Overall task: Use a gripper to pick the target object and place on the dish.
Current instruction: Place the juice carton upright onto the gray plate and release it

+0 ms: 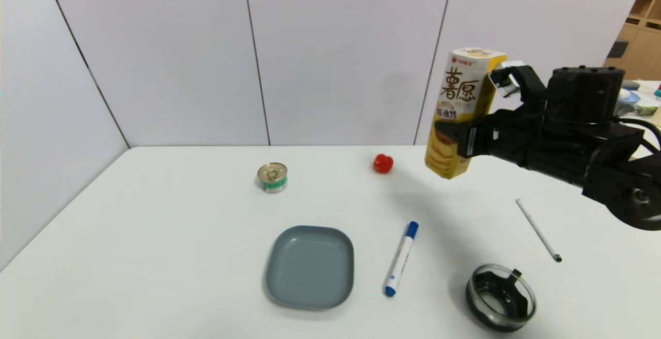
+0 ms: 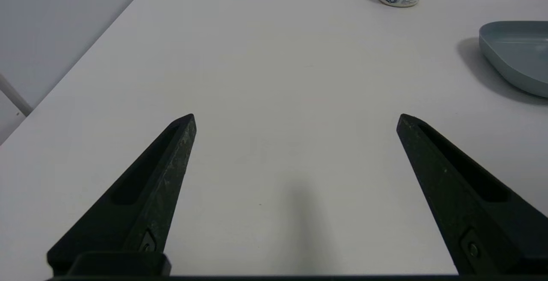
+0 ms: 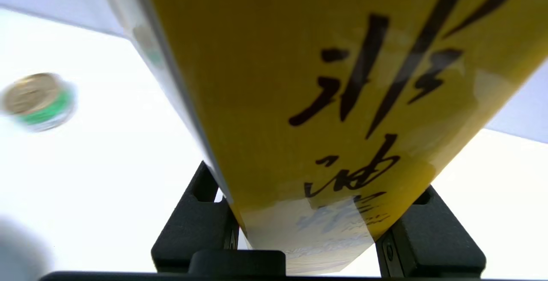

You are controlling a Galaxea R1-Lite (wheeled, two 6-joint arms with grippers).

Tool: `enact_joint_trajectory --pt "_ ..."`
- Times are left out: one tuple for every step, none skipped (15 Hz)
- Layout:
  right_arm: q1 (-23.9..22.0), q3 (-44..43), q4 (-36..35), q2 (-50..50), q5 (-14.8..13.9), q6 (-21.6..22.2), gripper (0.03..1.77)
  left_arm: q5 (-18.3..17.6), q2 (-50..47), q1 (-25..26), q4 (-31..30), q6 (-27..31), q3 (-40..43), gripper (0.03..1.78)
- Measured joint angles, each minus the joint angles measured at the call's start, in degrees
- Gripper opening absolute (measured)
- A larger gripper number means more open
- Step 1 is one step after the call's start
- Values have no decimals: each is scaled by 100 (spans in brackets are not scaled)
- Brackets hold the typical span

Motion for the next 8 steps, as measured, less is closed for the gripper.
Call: enact_joint_trajectory --pt "218 -11 295 -228 5 6 82 -2 0 0 0 0 0 169" --pt "466 -11 610 -466 7 17 82 -2 0 0 0 0 0 169" --pt "722 -10 848 -678 2 28 82 -2 0 0 0 2 0 169" --pt "995 -5 1012 -879 -2 35 82 0 0 0 0 0 0 169" --pt "1325 15 1163 -1084 -6 39 82 -2 0 0 0 0 0 169" --pt "1643 48 1290 -1265 -6 41 82 -2 0 0 0 0 0 169" --pt "1963 98 1410 -1432 -4 39 82 0 0 0 0 0 0 169" --pt "2293 168 1493 -1576 -6 35 82 -2 0 0 0 0 0 169"
